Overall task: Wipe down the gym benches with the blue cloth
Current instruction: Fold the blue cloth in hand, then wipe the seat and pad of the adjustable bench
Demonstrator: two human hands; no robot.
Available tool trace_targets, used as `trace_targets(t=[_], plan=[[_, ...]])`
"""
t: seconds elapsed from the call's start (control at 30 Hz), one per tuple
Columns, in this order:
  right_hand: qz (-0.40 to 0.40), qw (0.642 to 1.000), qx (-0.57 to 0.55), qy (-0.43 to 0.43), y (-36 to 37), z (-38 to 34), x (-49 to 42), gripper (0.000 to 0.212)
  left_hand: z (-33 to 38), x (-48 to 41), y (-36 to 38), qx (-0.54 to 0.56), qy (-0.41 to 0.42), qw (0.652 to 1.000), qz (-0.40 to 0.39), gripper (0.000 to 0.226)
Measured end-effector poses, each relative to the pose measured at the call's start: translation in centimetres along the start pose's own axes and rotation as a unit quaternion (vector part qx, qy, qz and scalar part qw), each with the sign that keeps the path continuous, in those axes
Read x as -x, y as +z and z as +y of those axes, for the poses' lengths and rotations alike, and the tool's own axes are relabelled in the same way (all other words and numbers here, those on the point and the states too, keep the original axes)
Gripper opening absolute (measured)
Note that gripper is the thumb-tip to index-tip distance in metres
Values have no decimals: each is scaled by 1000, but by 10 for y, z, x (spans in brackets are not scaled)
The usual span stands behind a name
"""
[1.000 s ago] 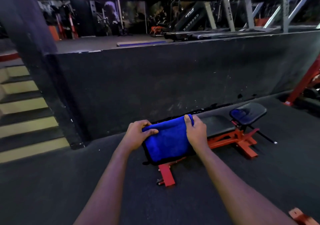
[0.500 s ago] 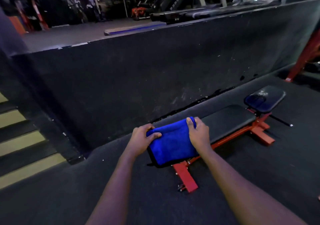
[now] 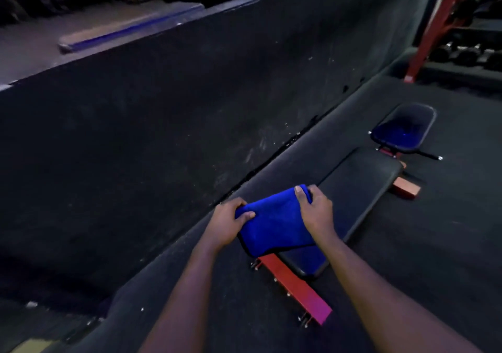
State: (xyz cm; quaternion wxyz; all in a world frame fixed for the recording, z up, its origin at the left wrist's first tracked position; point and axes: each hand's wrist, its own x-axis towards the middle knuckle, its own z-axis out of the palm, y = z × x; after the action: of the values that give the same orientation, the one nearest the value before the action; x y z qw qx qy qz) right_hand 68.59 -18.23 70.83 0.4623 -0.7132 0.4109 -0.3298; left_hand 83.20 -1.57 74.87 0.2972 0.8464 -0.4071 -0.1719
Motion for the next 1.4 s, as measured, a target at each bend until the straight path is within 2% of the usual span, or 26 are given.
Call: trace_targets(t=[0.2, 0.33, 0.47, 0.6, 0.83, 1.03, 1.17, 1.3, 1.4], plan=[[50, 996, 6, 76, 58, 15, -38, 34, -58, -107, -7, -42, 37, 992, -111, 13], [88, 982, -19, 168, 97, 32, -54, 16, -88, -175, -5, -61, 84, 977, -188, 14], [145, 955, -45, 256, 118, 37, -49, 24, -104, -219, 3, -83, 133, 950, -269, 16], [233, 924, -47, 299, 131, 50, -36, 26, -101, -253, 26, -90, 184, 913, -354, 13], [340, 872, -59, 347, 161, 89, -21, 25, -106, -287, 83, -129, 271, 842, -448, 27], [409, 821, -75, 391, 189, 99, -20, 25, -109, -304, 106, -170, 320, 772, -522, 31], [451, 788, -57, 416, 199, 97, -23, 25, -109, -316, 117, -187, 370, 720, -556, 42], [481, 753, -26, 449, 221, 95, -29, 27, -118, -330, 132, -192, 384, 680, -595, 52], [497, 710, 10, 499, 248, 93, -38, 27, -132, -341, 136, -180, 380, 651, -632, 54]])
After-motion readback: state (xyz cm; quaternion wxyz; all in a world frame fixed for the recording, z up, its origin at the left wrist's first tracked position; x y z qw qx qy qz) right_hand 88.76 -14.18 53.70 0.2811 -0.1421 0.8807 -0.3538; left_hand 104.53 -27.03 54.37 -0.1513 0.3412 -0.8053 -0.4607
